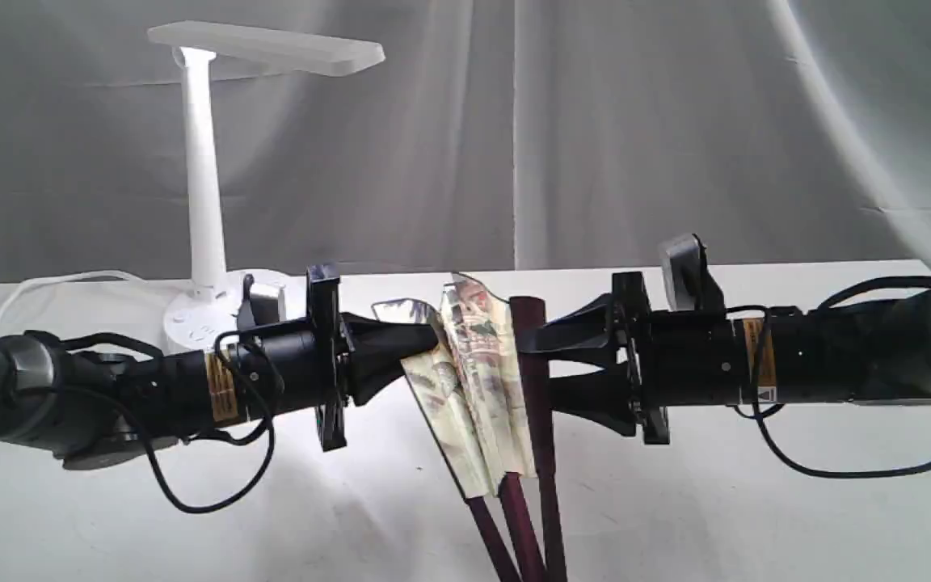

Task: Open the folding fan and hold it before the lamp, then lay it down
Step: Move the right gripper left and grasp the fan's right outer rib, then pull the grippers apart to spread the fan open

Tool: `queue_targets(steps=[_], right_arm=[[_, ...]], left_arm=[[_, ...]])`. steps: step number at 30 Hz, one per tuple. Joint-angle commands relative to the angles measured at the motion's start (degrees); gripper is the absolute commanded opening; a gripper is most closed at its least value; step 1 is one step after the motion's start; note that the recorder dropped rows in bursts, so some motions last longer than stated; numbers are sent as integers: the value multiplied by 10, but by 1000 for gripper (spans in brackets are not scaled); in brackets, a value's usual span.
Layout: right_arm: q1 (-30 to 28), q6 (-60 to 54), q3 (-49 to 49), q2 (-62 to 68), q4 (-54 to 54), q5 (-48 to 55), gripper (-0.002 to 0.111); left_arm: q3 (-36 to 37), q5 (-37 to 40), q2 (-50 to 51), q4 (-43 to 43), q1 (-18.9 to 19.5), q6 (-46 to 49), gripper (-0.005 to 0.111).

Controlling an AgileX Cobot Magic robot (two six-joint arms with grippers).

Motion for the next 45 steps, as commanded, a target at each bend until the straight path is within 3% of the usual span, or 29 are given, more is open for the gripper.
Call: queue_targets(steps=[1, 8, 20, 32, 45], right_arm=[[-1, -3, -3, -5, -10, -4, 57], [6, -6, -3, -5, 44, -4, 51], [12, -6, -3, -5, 52, -4, 0], [-12, -6, -3, -5, 110, -4, 0], [-75, -6, -3, -4, 228, 18, 0]], left_arm=[[-3, -13, -28, 9, -3, -14, 0], [-3, -13, -21, 22, -15, -14, 0], [-3, -13, -17, 17, -26, -14, 0], [-3, -13, -17, -45, -22, -14, 0], [-3, -13, -17, -133, 66, -14, 0]])
